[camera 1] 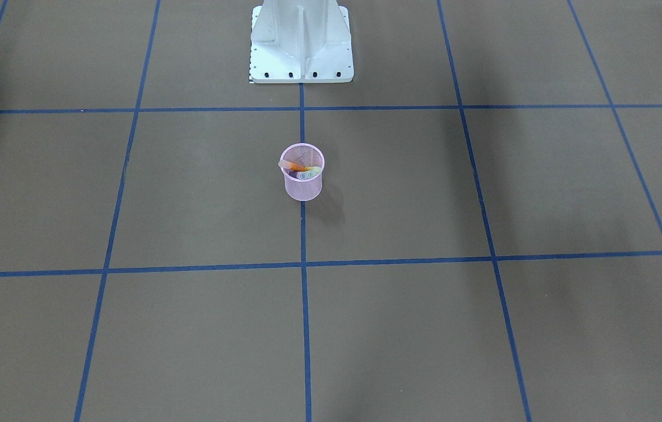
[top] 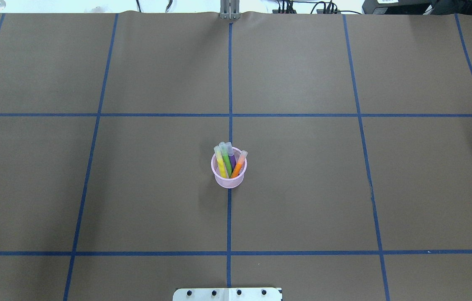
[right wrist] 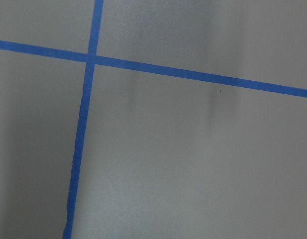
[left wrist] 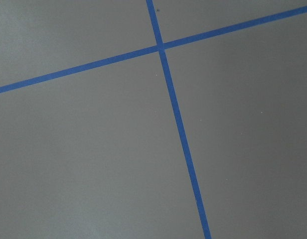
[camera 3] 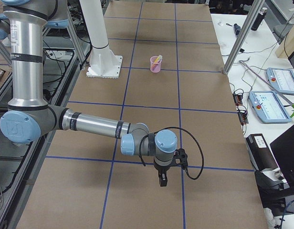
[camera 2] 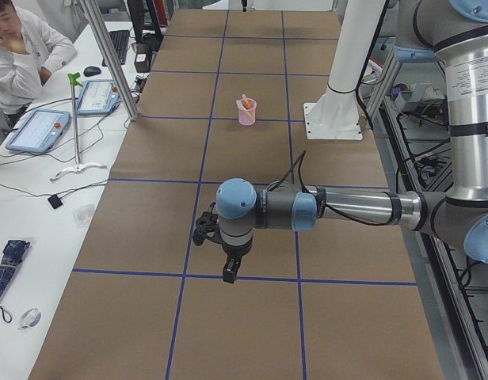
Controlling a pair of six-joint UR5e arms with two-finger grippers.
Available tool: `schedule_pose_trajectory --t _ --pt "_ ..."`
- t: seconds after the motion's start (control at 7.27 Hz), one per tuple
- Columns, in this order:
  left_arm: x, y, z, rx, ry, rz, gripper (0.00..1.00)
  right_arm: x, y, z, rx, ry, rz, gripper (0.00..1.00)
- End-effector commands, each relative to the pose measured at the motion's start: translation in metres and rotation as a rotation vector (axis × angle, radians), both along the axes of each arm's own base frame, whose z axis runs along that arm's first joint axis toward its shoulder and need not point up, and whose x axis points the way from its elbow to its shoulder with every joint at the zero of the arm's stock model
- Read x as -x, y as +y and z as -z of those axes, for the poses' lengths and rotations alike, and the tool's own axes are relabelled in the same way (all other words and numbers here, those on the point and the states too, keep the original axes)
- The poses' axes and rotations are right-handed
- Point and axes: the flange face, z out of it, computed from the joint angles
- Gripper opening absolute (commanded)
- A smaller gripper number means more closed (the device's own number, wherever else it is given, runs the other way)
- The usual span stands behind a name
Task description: Collect pens into pen holder
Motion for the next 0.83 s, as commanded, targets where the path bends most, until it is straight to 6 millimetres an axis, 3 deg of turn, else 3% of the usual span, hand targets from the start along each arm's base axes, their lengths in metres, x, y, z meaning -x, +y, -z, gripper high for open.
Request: schedule_pose_trajectory --t 0.0,0.69 --pt "0.0000 0.0001 -0.0011 0.002 0.000 0.000 1.00 -0.0002 0.0025 -0.0015 -0.008 -0.001 0.004 1.00" --pt "-0.0008 0.0041 -0.0038 0.007 0.002 -0.003 1.00 0.0005 0.0033 -0.0022 -0.007 -0.001 0.007 1.00"
